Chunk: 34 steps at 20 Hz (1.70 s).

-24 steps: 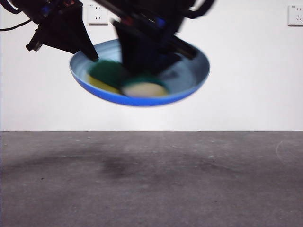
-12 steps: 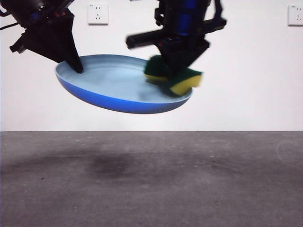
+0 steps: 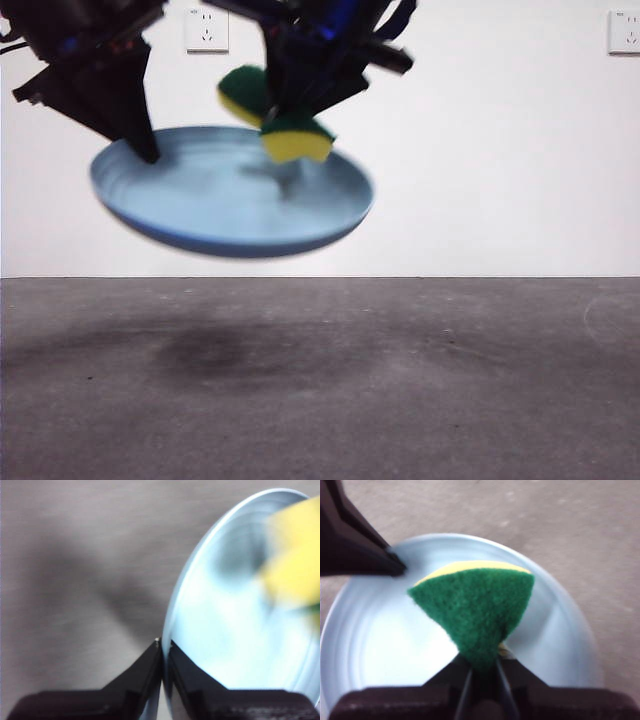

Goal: Pick up the plate,pick up the cloth,clean the plate with the cloth

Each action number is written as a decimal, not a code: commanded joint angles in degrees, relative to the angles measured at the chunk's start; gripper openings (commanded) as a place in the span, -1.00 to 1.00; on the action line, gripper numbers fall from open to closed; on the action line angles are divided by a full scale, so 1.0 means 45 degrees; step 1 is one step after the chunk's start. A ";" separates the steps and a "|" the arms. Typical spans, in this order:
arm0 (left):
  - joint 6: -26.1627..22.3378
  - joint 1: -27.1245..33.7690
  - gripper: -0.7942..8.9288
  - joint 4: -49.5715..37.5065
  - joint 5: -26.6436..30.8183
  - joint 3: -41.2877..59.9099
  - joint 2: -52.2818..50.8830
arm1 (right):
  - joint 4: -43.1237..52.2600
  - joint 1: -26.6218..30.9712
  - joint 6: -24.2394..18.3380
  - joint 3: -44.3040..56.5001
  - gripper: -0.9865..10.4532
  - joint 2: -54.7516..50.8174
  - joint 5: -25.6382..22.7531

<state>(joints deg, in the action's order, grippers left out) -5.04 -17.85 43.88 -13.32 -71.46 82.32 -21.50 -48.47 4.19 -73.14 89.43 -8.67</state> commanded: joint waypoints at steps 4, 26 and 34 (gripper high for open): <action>-0.0228 0.0219 -0.85 -0.1282 0.0403 -0.0010 0.2268 | -0.2079 0.0010 0.0155 0.0131 -0.85 -0.1734 -0.1530; 0.1122 0.0131 0.14 -0.2948 0.2404 -0.0010 0.4051 | -0.4813 0.1481 0.0646 0.0131 -0.85 -0.3546 -0.1394; 0.1991 -0.0039 0.13 -0.2331 0.2225 0.0073 -0.1200 | -0.4541 0.3065 0.0631 0.0131 -0.85 -0.0952 0.0651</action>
<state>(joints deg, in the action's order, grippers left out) 3.20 -17.76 33.34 -3.18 -71.70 77.34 -42.26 -34.94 6.48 -73.14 84.75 -5.74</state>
